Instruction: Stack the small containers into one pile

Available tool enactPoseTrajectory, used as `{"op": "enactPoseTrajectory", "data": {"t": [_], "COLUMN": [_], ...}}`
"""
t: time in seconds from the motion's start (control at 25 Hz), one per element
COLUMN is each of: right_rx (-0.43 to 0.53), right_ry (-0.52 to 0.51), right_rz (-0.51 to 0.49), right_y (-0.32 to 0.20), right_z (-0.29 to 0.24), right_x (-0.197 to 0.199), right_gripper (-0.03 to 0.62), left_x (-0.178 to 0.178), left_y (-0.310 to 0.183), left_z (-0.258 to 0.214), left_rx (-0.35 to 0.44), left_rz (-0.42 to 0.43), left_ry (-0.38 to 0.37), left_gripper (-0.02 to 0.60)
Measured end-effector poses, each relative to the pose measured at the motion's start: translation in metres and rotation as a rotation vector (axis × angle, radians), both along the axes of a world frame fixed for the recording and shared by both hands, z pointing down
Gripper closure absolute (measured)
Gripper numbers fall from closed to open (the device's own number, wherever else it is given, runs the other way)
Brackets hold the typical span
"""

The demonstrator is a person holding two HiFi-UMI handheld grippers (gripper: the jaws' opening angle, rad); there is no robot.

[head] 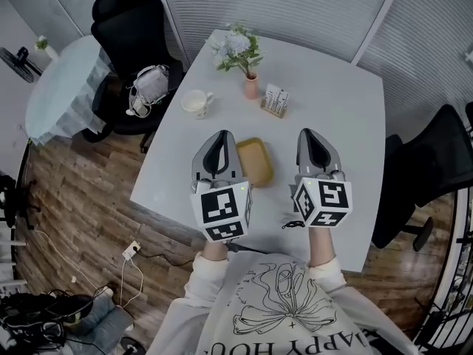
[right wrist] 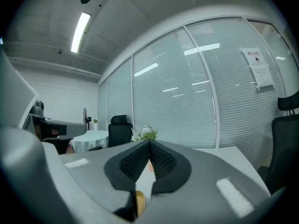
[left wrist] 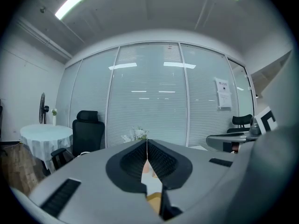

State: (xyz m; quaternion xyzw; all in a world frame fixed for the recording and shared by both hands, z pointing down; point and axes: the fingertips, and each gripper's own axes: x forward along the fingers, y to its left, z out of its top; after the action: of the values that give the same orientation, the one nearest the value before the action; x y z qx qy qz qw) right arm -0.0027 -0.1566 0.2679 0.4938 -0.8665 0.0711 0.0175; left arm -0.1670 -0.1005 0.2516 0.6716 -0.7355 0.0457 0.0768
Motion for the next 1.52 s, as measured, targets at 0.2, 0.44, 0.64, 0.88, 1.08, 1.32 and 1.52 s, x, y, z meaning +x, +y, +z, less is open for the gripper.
{"op": "enactPoseTrajectory", "data": {"t": [0.2, 0.44, 0.64, 0.88, 1.08, 1.32, 1.52], "right_rx": [0.012, 0.01, 0.004, -0.001, -0.009, -0.017, -0.023], "right_ry": [-0.003, 0.003, 0.008, 0.003, -0.002, -0.009, -0.013], "right_rz": [-0.007, -0.022, -0.026, -0.023, -0.02, -0.018, -0.025], "right_y": [0.0044, 0.0052, 0.0047, 0.0037, 0.0021, 0.0028, 0.0033], "right_z": [-0.004, -0.004, -0.0027, -0.0013, 0.0004, 0.002, 0.0034], "right_x": [0.0009, -0.0021, -0.0028, -0.0031, -0.0022, -0.0017, -0.0009], "right_gripper": [0.583, 0.583, 0.583, 0.583, 0.583, 0.583, 0.583], "left_x": [0.0028, 0.0019, 0.0021, 0.0018, 0.0014, 0.0016, 0.0048], "left_y": [0.0085, 0.011, 0.0105, 0.009, 0.0072, 0.0081, 0.0092], "left_z": [-0.0055, -0.0086, -0.0074, -0.0015, -0.003, -0.0051, -0.0014], "left_rx": [0.013, 0.019, 0.013, 0.001, 0.004, 0.012, 0.0], "left_rz": [-0.008, -0.006, -0.005, -0.011, -0.009, 0.0, -0.002], "left_ry": [-0.001, -0.005, -0.006, 0.006, 0.003, 0.006, 0.009], "left_gripper": [0.571, 0.571, 0.571, 0.571, 0.571, 0.571, 0.571]}}
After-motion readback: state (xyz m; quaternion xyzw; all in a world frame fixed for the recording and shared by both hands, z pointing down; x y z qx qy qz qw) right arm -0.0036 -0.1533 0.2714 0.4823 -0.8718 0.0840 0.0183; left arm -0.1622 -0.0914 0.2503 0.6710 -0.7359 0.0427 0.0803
